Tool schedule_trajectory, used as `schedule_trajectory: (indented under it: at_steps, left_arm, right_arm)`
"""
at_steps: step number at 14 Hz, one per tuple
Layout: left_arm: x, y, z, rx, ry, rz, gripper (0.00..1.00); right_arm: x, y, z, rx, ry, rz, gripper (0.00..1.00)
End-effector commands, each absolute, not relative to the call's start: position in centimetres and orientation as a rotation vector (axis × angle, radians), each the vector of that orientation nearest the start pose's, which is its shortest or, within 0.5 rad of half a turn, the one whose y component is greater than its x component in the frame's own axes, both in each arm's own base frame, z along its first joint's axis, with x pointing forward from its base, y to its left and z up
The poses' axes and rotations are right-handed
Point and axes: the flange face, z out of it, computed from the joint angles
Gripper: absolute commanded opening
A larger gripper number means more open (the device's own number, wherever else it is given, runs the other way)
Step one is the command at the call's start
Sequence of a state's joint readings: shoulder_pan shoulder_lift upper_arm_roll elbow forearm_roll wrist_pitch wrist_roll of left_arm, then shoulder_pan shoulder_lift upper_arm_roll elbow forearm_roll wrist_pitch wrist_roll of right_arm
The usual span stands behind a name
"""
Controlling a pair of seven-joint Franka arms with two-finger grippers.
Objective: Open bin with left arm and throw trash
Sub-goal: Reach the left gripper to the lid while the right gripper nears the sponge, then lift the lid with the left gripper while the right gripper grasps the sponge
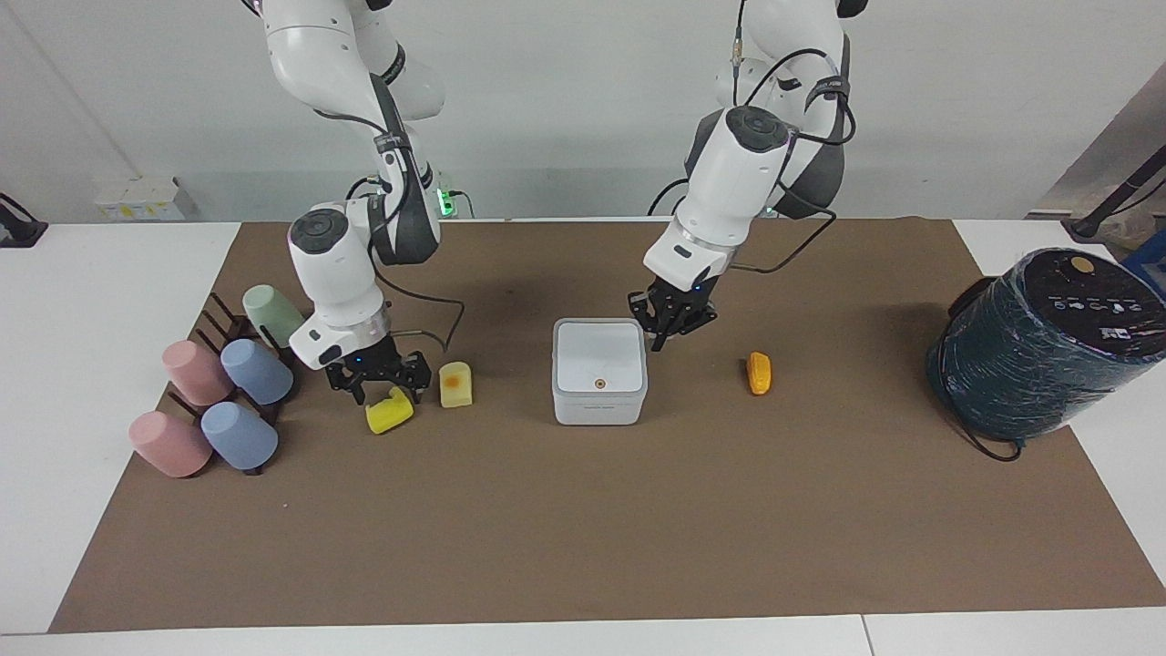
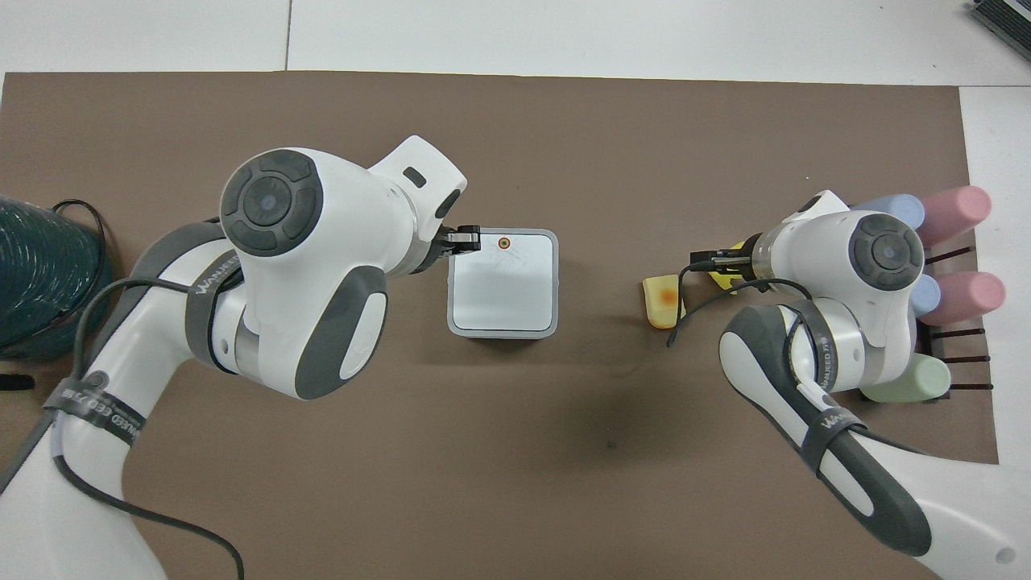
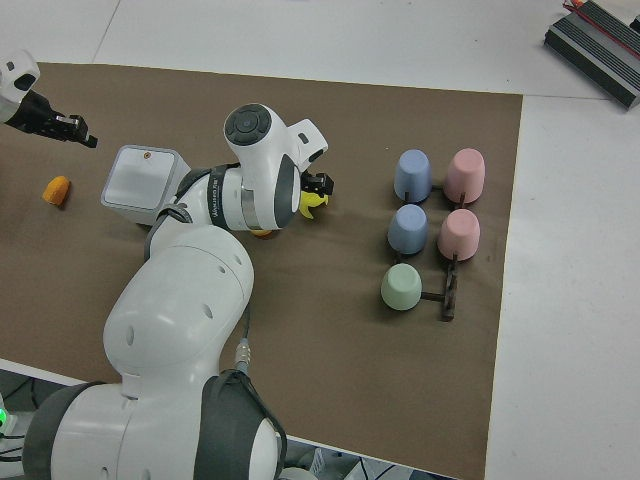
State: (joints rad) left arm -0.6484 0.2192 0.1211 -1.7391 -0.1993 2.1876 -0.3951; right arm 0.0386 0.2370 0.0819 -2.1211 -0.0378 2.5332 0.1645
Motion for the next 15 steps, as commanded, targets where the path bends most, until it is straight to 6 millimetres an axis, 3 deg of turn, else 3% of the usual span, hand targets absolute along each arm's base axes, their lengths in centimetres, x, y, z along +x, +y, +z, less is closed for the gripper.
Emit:
schedule_trajectory:
  at_steps: [1, 4, 6, 7, 8, 9, 11, 15]
  left_arm:
    - [54.5, -36.5, 43.6, -3.387, 0.060, -0.233, 0.00]
    - [53.2, -38.9, 41.1, -3.377, 0.039, -0.185, 0.00]
    - [52.5, -39.5, 39.3, -3.373, 0.034, -0.188, 0.00]
    - [52.1, -39.8, 37.9, -3.370, 0.039, -0.201, 0.00]
    - [51.9, -39.9, 37.7, -3.371, 0.042, -0.206, 0.00]
    - [52.3, -39.7, 38.2, -3.367, 0.037, -0.185, 0.00]
    - [53.7, -39.2, 42.1, -3.361, 0.033, -0.129, 0.00]
    - [57.4, -32.7, 50.9, -3.304, -0.063, 0.059, 0.00]
  right_arm:
    - [57.8, 6.5, 31.2, -3.123, -0.040, -0.304, 1.00]
    - [57.1, 6.2, 29.8, -3.121, -0.218, -0.333, 1.00]
    - [56.7, 6.1, 29.5, -3.120, -0.274, -0.345, 0.76]
    - [56.8, 5.7, 29.5, -3.117, -0.325, -0.364, 0.52]
    - [56.8, 5.7, 29.5, -3.114, -0.385, -0.369, 0.27]
    - [56.8, 5.5, 29.5, -3.114, -0.397, -0.367, 0.00]
    - [57.0, 5.7, 30.0, -3.114, -0.357, -0.379, 0.00]
    - [58.2, 6.1, 32.9, -3.102, -0.131, -0.456, 0.00]
